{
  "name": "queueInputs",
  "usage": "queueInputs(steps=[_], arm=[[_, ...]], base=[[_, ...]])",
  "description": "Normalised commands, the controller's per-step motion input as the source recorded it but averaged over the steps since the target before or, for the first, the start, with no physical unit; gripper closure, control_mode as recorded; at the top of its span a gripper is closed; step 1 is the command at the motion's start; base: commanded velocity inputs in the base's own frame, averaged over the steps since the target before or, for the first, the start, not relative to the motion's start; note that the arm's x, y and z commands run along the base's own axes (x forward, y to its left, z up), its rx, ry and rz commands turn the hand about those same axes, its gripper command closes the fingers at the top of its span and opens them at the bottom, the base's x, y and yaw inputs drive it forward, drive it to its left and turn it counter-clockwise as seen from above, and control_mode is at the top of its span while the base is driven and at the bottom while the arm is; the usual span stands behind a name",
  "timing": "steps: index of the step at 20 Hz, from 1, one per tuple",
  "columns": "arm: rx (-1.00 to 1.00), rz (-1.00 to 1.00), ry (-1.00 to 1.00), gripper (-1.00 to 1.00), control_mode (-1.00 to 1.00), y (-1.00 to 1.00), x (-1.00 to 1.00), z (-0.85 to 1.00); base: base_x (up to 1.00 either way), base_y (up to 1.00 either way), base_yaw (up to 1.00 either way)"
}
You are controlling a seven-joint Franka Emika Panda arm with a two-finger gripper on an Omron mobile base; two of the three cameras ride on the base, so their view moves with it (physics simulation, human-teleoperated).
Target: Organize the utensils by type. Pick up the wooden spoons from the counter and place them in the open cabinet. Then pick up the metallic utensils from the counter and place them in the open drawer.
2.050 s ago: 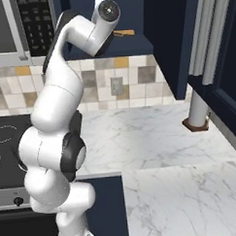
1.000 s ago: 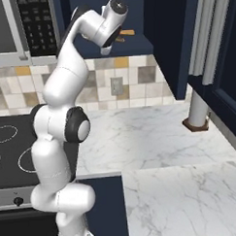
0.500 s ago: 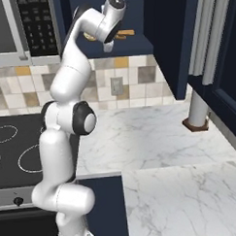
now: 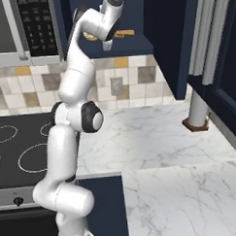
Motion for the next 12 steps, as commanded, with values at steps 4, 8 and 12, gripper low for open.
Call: queueInputs(steps=[4,8,12], arm=[[0.00,0.02,0.01,-1.00,-1.00,0.05,0.04,-0.23],[0.00,0.02,0.01,-1.00,-1.00,0.00,0.00,-0.20],[0.00,0.03,0.00,-1.00,-1.00,0.01,-0.04,-0.16]], base=[[0.00,0.00,0.00],[0.00,0.00,0.00],[0.00,0.00,0.00]])
